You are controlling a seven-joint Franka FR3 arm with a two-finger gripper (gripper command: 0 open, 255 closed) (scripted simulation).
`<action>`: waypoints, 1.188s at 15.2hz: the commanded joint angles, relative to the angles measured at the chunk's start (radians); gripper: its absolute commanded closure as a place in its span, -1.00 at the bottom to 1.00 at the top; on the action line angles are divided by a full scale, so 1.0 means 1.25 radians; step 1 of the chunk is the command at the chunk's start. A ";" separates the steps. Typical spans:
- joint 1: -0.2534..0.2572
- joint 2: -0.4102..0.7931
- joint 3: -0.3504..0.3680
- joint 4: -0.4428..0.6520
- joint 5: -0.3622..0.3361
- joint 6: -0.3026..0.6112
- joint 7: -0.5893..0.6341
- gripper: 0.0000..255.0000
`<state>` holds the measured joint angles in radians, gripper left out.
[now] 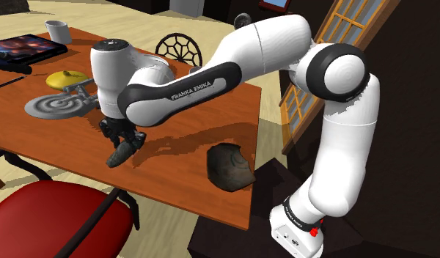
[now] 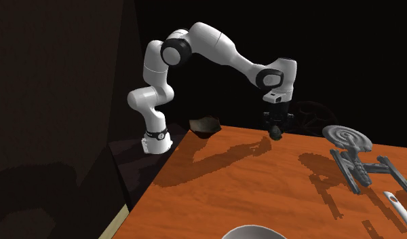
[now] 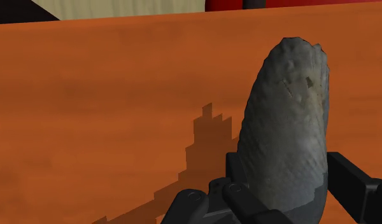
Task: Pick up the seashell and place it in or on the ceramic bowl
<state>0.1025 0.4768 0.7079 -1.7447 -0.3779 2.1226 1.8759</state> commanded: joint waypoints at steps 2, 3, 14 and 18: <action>-0.006 -0.017 0.009 0.012 0.014 -0.026 -0.010 1.00; -0.008 -0.022 0.011 0.017 0.019 -0.034 -0.012 1.00; -0.016 -0.063 0.032 0.084 0.056 -0.132 -0.038 1.00; -0.016 -0.073 0.037 0.115 0.066 -0.170 -0.045 1.00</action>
<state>0.0832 0.3904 0.7514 -1.6104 -0.3001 1.9234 1.8221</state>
